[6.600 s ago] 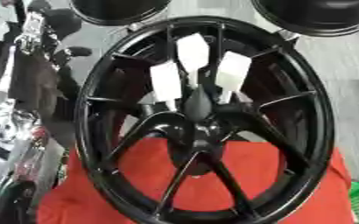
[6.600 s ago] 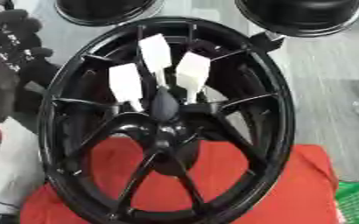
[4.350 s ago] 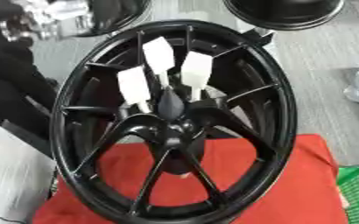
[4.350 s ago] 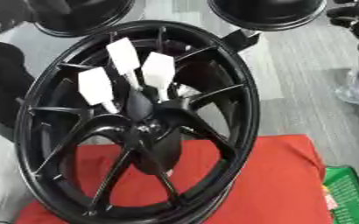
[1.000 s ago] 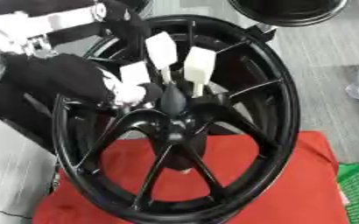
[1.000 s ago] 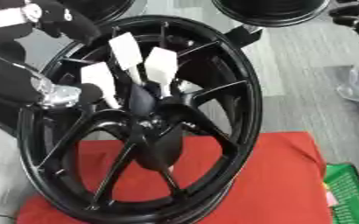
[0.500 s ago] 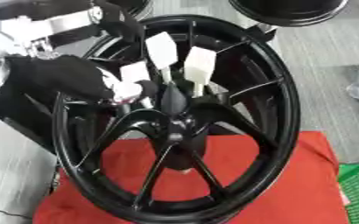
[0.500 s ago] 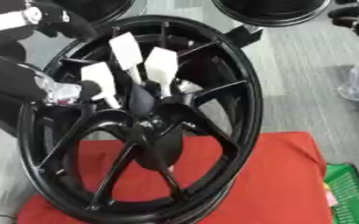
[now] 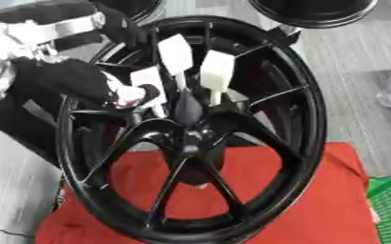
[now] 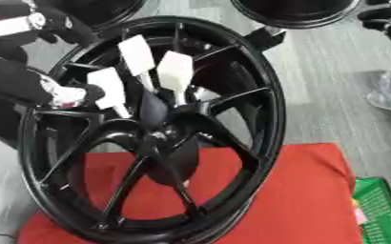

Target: Pull the pin out of the wheel hub.

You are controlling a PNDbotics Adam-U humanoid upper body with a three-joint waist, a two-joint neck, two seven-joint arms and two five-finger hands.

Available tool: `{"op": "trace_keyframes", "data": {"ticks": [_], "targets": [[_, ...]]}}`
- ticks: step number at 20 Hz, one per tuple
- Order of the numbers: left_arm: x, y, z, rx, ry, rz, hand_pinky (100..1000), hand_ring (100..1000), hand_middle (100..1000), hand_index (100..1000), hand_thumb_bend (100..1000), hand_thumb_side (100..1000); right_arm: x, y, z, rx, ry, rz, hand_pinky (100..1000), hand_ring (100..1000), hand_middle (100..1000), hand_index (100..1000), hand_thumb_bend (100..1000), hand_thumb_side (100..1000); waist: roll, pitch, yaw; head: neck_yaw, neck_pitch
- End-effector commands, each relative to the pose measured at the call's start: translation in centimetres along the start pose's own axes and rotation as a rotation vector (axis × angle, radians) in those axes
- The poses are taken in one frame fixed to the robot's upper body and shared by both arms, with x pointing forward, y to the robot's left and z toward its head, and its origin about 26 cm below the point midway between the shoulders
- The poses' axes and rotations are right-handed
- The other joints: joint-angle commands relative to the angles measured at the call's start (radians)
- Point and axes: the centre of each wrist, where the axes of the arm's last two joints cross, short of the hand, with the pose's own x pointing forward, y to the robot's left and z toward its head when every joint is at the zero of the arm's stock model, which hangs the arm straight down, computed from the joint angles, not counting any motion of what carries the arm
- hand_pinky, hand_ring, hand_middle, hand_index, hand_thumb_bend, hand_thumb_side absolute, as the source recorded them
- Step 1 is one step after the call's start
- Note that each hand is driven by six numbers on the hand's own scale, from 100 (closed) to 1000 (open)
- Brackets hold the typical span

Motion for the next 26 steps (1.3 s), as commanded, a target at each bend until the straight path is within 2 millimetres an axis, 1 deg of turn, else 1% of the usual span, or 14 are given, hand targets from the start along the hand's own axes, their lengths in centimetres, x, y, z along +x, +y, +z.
{"op": "trace_keyframes", "data": {"ticks": [1,4,9,20,26], "targets": [[-0.3,0.5,-0.2,-0.082,0.079,0.035,922,898,798,879,439,485,1.1,-0.3,-0.4,0.004,-0.036,0.025,740,628,618,715,100,617,-0.006,-0.015,-0.001,0.006,-0.002],[-0.4,0.5,-0.7,-0.094,0.074,0.029,926,905,807,875,442,491,1.1,-0.3,-0.4,0.004,-0.036,0.024,740,628,618,715,100,618,-0.007,-0.015,-0.003,0.009,-0.003],[-0.5,0.6,-1.1,-0.108,0.055,0.026,930,910,813,882,436,527,1.1,-0.3,-0.4,0.003,-0.034,0.024,740,628,619,715,100,619,-0.008,-0.013,-0.004,0.012,-0.004],[-1.4,0.6,-2.5,-0.083,0.079,0.023,932,912,815,884,433,469,1.0,-0.3,-0.4,0.008,-0.033,0.022,740,629,620,715,100,619,-0.010,-0.012,-0.006,0.015,-0.010],[-1.5,0.6,-2.7,-0.083,0.074,0.011,931,910,810,873,445,460,1.0,-0.3,-0.5,0.010,-0.033,0.022,740,630,621,715,100,619,-0.009,-0.012,-0.007,0.014,-0.016]]}}
